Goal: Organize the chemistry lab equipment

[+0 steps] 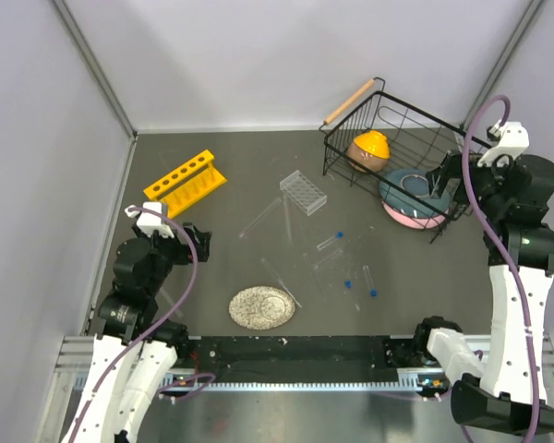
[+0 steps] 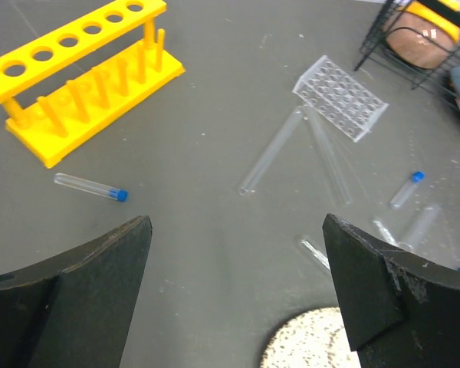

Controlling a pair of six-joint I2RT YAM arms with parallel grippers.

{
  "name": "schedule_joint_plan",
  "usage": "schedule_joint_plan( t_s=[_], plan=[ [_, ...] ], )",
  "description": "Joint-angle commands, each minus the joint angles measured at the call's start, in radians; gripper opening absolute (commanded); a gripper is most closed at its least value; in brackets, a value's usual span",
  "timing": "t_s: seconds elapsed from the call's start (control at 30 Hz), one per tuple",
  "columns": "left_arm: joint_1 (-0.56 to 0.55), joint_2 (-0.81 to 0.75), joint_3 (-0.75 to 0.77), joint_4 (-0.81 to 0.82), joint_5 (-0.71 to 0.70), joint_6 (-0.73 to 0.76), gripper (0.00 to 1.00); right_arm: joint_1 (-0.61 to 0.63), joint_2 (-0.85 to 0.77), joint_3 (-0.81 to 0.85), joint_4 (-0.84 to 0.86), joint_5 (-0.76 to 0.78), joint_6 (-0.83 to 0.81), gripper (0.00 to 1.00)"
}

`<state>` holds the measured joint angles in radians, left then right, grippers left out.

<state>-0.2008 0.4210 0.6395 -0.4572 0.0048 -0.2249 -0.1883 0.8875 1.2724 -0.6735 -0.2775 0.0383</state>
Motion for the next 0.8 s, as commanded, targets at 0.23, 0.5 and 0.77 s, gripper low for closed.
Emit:
schedule_joint_plan(
  t_s=[0.23,0.5,0.77],
  plan=[
    [0.004,0.108,0.201,-0.090,0.259,-0.077,0.99,0.019,0.044,0.062,-0.176,-0.773,-0.419,0.99],
    [0.004,0.133,0.252,-0.118,0.296,-0.067,0.99,0.029,0.015,-0.034,-0.241,-0.830,-0.515,0.99],
    [0.004,0.111,0.255,-0.167,0.336,-0.051,0.99,0.030,-0.019,-0.111,-0.261,-0.818,-0.589,0.99]
  ],
)
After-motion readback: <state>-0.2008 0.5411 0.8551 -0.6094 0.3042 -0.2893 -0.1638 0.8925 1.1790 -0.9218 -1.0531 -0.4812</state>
